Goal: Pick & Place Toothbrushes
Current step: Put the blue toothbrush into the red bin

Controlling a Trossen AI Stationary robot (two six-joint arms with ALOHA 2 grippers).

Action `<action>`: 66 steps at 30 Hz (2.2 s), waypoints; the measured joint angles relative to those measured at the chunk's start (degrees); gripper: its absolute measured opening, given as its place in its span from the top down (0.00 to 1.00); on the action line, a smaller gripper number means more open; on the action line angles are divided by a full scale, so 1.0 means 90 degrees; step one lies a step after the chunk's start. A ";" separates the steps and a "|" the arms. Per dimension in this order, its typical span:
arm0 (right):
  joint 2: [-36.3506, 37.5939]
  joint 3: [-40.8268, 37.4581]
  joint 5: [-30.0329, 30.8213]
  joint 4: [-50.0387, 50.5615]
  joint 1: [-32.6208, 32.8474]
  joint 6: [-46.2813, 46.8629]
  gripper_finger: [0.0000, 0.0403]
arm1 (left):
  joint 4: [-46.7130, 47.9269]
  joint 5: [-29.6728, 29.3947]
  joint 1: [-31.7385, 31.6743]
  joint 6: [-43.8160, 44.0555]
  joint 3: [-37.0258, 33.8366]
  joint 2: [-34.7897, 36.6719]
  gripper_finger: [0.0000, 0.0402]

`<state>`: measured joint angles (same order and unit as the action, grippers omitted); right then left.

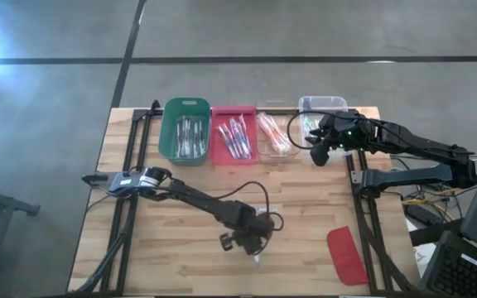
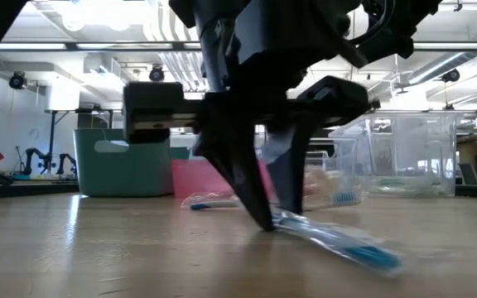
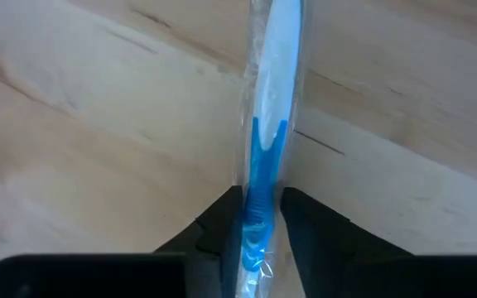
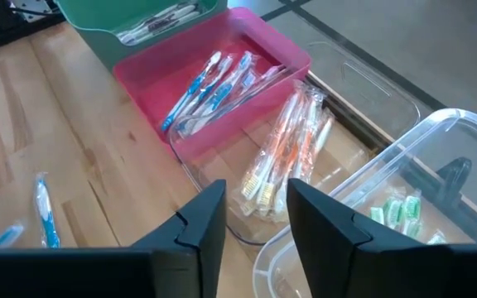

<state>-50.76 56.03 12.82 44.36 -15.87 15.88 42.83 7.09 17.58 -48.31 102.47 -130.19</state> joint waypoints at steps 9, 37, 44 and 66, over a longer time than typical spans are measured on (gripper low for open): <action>0.0000 0.0000 -0.0134 -0.0002 0.0002 -0.0001 0.75 | 0.1004 0.0012 0.0003 0.0525 0.0094 0.0007 0.79; 0.0000 0.0000 -0.0157 0.0215 0.0000 -0.0001 0.88 | 0.2784 -0.0868 -0.0514 0.0520 0.1076 0.1580 0.98; 0.0000 0.0000 -0.0155 0.0214 0.0001 0.0000 0.83 | 0.2786 -0.0920 -0.1012 0.0185 0.1086 0.2112 0.99; 0.0000 0.0000 -0.0143 0.0202 -0.0001 0.0008 0.75 | 0.2729 -0.1270 -0.3003 -0.3720 0.1075 0.2427 0.99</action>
<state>-50.76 56.03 11.53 46.17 -15.88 15.95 67.39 -4.34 -9.44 -81.79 112.15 -108.34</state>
